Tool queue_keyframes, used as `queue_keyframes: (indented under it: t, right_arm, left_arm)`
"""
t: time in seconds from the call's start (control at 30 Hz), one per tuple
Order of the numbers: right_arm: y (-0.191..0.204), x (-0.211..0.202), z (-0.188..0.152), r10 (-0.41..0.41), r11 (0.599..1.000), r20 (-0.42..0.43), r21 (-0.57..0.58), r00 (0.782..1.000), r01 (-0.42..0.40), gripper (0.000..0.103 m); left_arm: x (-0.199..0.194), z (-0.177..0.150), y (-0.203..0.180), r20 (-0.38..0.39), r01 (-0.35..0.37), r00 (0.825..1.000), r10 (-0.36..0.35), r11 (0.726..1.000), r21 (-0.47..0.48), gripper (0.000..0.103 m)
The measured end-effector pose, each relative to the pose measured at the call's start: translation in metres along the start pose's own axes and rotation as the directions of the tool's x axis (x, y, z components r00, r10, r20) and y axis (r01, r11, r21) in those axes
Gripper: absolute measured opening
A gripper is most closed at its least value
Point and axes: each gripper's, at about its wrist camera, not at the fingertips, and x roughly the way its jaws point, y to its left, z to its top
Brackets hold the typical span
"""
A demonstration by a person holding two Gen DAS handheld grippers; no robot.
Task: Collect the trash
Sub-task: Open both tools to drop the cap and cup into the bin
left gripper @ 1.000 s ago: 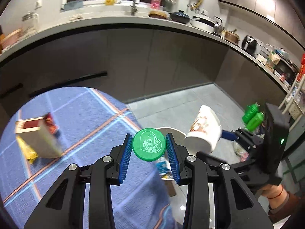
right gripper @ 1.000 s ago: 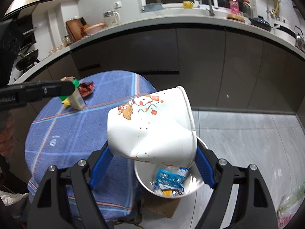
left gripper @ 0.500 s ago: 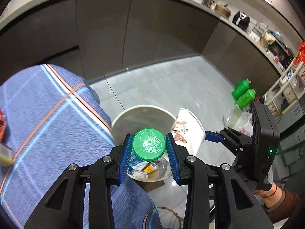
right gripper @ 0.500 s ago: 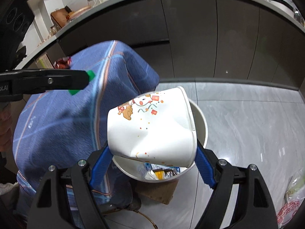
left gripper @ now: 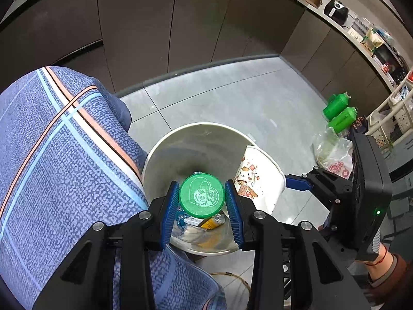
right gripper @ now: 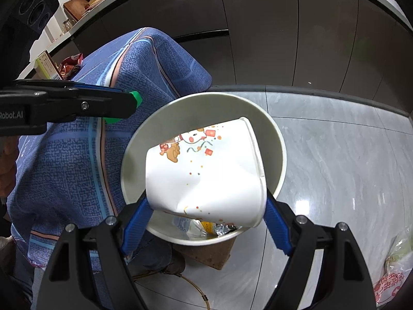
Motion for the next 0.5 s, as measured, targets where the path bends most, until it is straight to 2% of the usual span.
queue_keyframes:
  t: [0.07, 0.1, 0.23, 0.33, 0.5]
  right_arm:
    - [0.0, 0.0, 0.0, 0.002, 1.0, 0.003, -0.003, 1.0, -0.002, 0.081]
    - [0.0, 0.0, 0.0, 0.0, 1.0, 0.004, -0.007, 1.0, 0.0, 0.081]
    - [0.001, -0.004, -0.001, -0.017, 0.999, 0.027, -0.037, 0.999, 0.018, 0.094]
    - [0.002, -0.013, -0.003, -0.015, 0.997, 0.048, -0.069, 0.999, 0.019, 0.1]
    - [0.002, -0.023, -0.006, -0.013, 0.996, 0.065, -0.087, 0.998, 0.019, 0.1]
  left_arm:
    - [0.004, 0.002, -0.004, 0.002, -0.007, 1.0, 0.007, 1.0, 0.001, 0.035]
    - [0.005, 0.003, -0.005, 0.003, -0.008, 1.0, 0.008, 1.0, 0.0, 0.038]
    - [0.005, 0.008, -0.01, 0.027, 0.044, 0.999, -0.044, 0.999, -0.021, 0.064]
    - [-0.006, 0.007, -0.018, 0.086, -0.007, 0.996, 0.007, 1.0, 0.001, 0.083]
    - [-0.017, 0.008, -0.021, 0.122, -0.011, 0.992, 0.011, 1.0, -0.001, 0.087]
